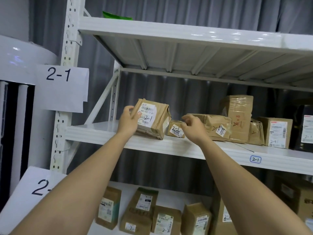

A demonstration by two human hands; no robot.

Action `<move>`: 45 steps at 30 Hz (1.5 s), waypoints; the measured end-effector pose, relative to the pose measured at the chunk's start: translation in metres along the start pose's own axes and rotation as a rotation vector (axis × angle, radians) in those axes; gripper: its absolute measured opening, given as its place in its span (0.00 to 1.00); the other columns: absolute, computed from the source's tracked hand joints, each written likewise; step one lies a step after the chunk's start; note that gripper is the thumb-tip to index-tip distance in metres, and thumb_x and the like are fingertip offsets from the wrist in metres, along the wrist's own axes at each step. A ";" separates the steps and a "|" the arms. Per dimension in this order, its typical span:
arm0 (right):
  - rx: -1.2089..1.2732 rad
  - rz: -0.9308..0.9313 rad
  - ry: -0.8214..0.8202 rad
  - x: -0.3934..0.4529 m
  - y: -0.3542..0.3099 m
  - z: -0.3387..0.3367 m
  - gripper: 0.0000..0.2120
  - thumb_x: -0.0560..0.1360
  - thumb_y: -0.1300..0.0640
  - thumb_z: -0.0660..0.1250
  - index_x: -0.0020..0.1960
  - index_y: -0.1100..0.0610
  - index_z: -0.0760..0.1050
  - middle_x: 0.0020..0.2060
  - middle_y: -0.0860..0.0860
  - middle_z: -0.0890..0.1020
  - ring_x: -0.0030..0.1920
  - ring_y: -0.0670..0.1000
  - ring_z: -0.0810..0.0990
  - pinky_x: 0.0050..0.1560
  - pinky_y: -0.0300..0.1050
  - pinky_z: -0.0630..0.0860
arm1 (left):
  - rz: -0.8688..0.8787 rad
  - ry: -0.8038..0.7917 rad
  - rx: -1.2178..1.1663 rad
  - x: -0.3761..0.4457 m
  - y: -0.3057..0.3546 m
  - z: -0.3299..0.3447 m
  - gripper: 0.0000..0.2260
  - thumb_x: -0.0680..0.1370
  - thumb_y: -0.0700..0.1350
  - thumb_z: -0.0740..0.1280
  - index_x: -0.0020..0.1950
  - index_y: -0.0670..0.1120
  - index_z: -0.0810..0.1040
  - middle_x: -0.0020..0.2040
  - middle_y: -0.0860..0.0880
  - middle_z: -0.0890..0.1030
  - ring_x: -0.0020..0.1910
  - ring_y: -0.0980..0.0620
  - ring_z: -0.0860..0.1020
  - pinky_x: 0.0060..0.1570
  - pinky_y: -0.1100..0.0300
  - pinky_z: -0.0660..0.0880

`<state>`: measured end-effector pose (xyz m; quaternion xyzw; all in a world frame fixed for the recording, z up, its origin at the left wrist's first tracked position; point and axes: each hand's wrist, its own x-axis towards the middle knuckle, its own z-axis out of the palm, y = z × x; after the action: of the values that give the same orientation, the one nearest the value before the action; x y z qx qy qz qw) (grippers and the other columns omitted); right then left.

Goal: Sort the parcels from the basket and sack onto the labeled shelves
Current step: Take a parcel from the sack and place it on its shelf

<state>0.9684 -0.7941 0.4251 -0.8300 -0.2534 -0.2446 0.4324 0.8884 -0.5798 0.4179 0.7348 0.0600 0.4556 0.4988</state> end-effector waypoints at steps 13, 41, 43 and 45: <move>0.017 -0.283 0.089 -0.007 -0.032 0.067 0.37 0.73 0.36 0.67 0.76 0.40 0.55 0.75 0.51 0.55 0.73 0.54 0.56 0.70 0.52 0.60 | 0.010 -0.131 0.072 0.016 -0.039 0.001 0.24 0.80 0.46 0.65 0.73 0.47 0.60 0.69 0.46 0.69 0.65 0.49 0.72 0.65 0.49 0.72; -0.769 -0.192 -0.044 0.086 -0.059 0.119 0.27 0.76 0.55 0.68 0.71 0.55 0.62 0.68 0.59 0.68 0.70 0.61 0.66 0.72 0.65 0.59 | -0.051 0.025 0.241 -0.019 -0.046 -0.049 0.12 0.80 0.44 0.60 0.62 0.50 0.72 0.65 0.47 0.71 0.61 0.49 0.72 0.57 0.60 0.67; -0.772 -0.220 -0.043 0.082 -0.058 0.119 0.25 0.77 0.54 0.66 0.71 0.54 0.62 0.69 0.58 0.67 0.70 0.62 0.65 0.72 0.66 0.57 | -0.066 0.039 0.254 -0.029 -0.043 -0.055 0.11 0.80 0.44 0.60 0.62 0.50 0.72 0.65 0.47 0.71 0.62 0.49 0.72 0.56 0.60 0.67; -0.721 -0.293 -0.001 0.069 -0.062 0.123 0.22 0.79 0.51 0.64 0.70 0.54 0.64 0.69 0.58 0.67 0.70 0.62 0.64 0.72 0.67 0.57 | -0.083 0.067 0.270 -0.042 -0.038 -0.065 0.12 0.80 0.44 0.60 0.63 0.50 0.72 0.65 0.48 0.71 0.62 0.49 0.72 0.58 0.59 0.68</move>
<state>1.0038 -0.6455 0.4429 -0.8839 -0.2674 -0.3767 0.0730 0.8306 -0.5394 0.3679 0.7765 0.1676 0.4466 0.4117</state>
